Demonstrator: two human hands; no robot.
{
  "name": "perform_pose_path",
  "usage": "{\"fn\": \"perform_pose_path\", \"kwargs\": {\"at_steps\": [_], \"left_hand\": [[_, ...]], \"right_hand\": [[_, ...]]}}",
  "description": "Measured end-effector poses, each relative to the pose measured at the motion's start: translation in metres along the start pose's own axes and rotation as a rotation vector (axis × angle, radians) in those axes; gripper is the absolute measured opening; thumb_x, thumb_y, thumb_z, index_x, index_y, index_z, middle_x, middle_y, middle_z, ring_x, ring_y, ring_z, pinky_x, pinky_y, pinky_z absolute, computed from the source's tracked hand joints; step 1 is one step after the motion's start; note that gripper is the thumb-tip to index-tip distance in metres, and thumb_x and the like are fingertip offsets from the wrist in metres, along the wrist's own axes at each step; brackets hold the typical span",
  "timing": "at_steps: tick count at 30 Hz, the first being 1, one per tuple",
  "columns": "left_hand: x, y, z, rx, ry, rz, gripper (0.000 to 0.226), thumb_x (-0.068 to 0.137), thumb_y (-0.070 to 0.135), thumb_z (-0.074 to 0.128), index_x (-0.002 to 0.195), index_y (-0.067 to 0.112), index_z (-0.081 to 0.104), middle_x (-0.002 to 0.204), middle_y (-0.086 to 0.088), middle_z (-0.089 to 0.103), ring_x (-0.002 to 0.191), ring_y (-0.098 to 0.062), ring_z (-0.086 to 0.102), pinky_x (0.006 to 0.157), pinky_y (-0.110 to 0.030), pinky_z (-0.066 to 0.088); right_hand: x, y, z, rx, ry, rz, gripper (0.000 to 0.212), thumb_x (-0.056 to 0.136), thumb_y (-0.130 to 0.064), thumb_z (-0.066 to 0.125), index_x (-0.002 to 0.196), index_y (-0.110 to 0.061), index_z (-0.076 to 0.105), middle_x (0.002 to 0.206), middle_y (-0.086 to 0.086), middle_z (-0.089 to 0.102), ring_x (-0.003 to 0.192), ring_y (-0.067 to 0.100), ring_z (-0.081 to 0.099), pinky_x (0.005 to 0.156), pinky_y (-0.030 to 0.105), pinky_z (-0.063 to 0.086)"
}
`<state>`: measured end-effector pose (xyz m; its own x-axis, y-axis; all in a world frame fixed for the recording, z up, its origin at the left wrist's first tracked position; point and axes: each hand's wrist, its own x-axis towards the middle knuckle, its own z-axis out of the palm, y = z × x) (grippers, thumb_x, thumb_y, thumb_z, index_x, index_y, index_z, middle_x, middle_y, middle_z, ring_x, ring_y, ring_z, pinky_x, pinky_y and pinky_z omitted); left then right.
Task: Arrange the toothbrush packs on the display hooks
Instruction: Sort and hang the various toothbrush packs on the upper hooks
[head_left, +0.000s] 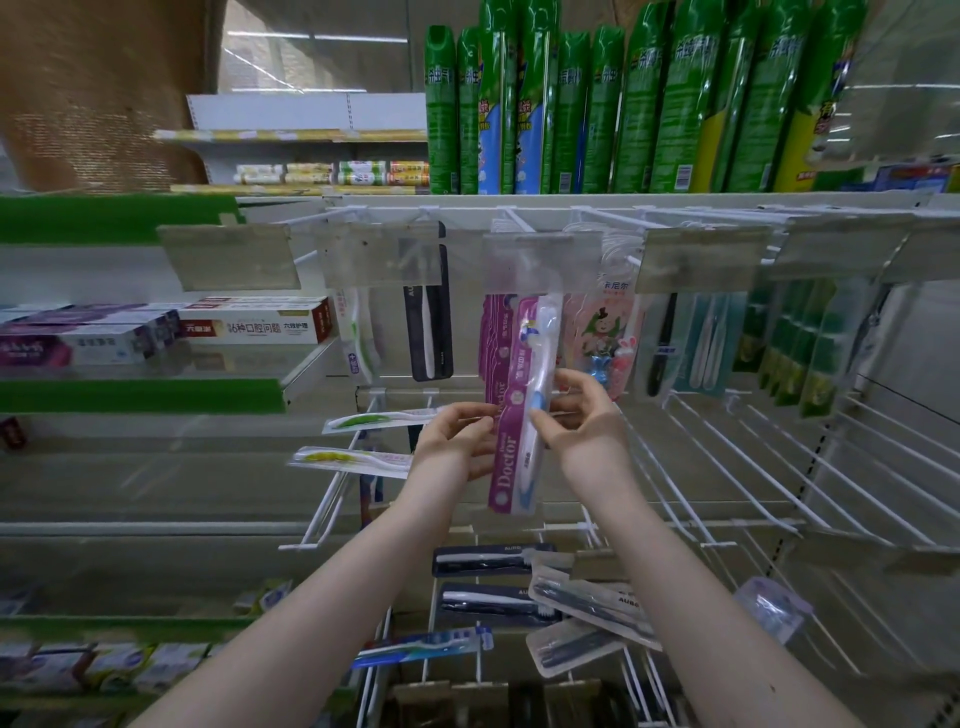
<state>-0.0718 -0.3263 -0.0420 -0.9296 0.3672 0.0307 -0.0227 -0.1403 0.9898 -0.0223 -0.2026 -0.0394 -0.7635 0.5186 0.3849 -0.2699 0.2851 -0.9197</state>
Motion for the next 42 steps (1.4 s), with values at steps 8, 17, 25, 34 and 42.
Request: {"fn": "perform_pose_path", "kwargs": {"at_steps": [8, 17, 25, 34, 42], "left_hand": [[0.001, 0.006, 0.002, -0.037, 0.021, -0.027, 0.011, 0.095, 0.008, 0.050, 0.102, 0.007, 0.059, 0.094, -0.009, 0.068, 0.077, -0.022, 0.067, 0.072, -0.035, 0.057], [0.002, 0.011, -0.003, -0.084, 0.056, -0.002, 0.010, 0.095, 0.006, 0.050, 0.092, 0.009, 0.059, 0.077, -0.003, 0.066, 0.057, -0.012, 0.065, 0.063, -0.031, 0.057], [0.007, 0.009, -0.005, -0.062, 0.058, 0.033, 0.011, 0.096, 0.008, 0.050, 0.091, 0.011, 0.060, 0.085, -0.004, 0.066, 0.068, -0.017, 0.065, 0.068, -0.034, 0.056], [0.014, 0.005, -0.006, -0.052, 0.072, 0.065, 0.010, 0.095, 0.008, 0.050, 0.096, 0.007, 0.059, 0.085, -0.004, 0.066, 0.070, -0.017, 0.064, 0.065, -0.031, 0.057], [0.017, 0.004, -0.010, -0.043, 0.104, 0.069, 0.011, 0.095, 0.007, 0.050, 0.095, 0.008, 0.061, 0.087, -0.006, 0.065, 0.070, -0.017, 0.065, 0.070, -0.035, 0.057]], "right_hand": [[0.011, -0.006, -0.007, -0.052, 0.062, -0.040, 0.039, 0.086, -0.011, 0.065, 0.120, -0.024, 0.051, 0.088, -0.007, 0.060, 0.078, 0.005, 0.061, 0.064, 0.019, 0.052], [0.020, -0.011, -0.007, -0.086, 0.073, -0.097, 0.040, 0.084, -0.011, 0.068, 0.122, -0.023, 0.058, 0.084, -0.009, 0.062, 0.070, 0.002, 0.060, 0.053, 0.009, 0.048], [0.028, -0.008, -0.003, -0.180, 0.018, -0.126, 0.046, 0.085, -0.016, 0.067, 0.129, -0.022, 0.055, 0.084, -0.013, 0.059, 0.074, 0.000, 0.056, 0.054, 0.009, 0.044], [0.043, -0.010, 0.003, -0.183, 0.025, -0.148, 0.047, 0.085, -0.015, 0.067, 0.127, -0.028, 0.051, 0.086, -0.009, 0.058, 0.073, 0.000, 0.057, 0.052, 0.010, 0.045], [0.048, 0.003, 0.009, -0.212, -0.035, -0.157, 0.052, 0.089, -0.017, 0.063, 0.134, -0.034, 0.045, 0.101, -0.004, 0.060, 0.085, 0.001, 0.060, 0.056, 0.009, 0.051]]}}
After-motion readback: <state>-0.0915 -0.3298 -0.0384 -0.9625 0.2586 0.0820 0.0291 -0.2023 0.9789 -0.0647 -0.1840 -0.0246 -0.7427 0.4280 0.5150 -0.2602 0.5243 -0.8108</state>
